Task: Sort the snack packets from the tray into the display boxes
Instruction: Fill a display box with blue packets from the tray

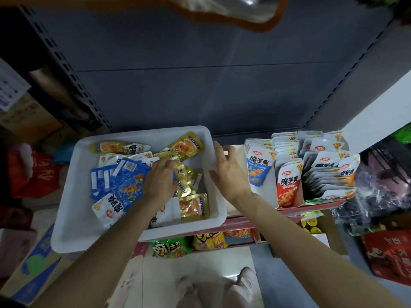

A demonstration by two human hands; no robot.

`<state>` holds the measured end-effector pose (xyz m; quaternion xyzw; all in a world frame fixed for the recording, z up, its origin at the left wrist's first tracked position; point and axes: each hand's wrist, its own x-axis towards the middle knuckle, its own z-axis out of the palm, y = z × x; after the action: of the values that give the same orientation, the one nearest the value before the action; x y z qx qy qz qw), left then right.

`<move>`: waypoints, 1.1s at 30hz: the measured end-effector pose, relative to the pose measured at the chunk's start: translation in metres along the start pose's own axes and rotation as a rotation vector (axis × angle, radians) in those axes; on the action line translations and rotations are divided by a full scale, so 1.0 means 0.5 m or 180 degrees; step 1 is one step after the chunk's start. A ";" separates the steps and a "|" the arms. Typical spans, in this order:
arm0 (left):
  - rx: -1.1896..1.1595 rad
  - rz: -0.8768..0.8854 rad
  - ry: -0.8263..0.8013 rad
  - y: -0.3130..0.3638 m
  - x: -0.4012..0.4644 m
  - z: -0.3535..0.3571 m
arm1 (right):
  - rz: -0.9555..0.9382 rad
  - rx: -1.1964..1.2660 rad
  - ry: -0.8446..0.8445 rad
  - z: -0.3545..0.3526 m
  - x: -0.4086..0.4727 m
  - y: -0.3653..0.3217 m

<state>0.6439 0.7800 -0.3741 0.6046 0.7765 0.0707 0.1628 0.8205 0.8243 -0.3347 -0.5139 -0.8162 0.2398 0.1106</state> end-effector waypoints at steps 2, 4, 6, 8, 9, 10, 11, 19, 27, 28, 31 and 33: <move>0.0143 -0.0015 -0.0298 -0.022 0.007 0.004 | 0.0223 0.0072 -0.0228 0.005 0.007 -0.001; 0.0252 0.0003 -0.0453 -0.035 0.013 0.006 | 0.0354 0.0170 -0.0350 0.006 0.010 0.000; 0.0359 0.0052 -0.0344 -0.041 0.018 0.006 | 0.0363 0.0194 -0.0343 0.003 0.011 0.003; 0.0566 0.0104 -0.0244 -0.038 0.023 0.004 | 0.0359 0.0215 -0.0337 0.002 0.010 0.005; 0.0649 0.0118 -0.0221 -0.035 0.027 0.004 | 0.0353 0.0229 -0.0337 0.002 0.010 0.006; 0.0722 0.0102 -0.0210 -0.031 0.031 0.005 | 0.0354 0.0236 -0.0345 0.003 0.009 0.007; 0.0811 0.0056 -0.0198 -0.027 0.035 0.008 | 0.0364 0.0241 -0.0355 0.004 0.009 0.007; 0.1466 -0.0056 -0.0175 0.015 0.062 0.014 | 0.0357 0.0260 -0.0380 0.001 0.011 0.012; 0.0265 0.0786 0.0831 0.042 0.057 0.006 | 0.0322 0.0238 -0.0397 -0.001 0.010 0.011; 0.0319 0.0759 0.0796 0.045 0.058 0.005 | 0.0322 0.0219 -0.0398 -0.001 0.010 0.011; 0.0825 0.0353 0.0105 0.023 0.067 0.010 | 0.0334 0.0189 -0.0429 0.000 0.009 0.011; 0.0960 0.0121 -0.0422 0.000 0.070 0.007 | 0.0343 0.0183 -0.0419 0.002 0.010 0.012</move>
<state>0.6374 0.8132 -0.3833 0.6401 0.7543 -0.0837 0.1198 0.8226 0.8308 -0.3387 -0.5368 -0.7857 0.3019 0.0584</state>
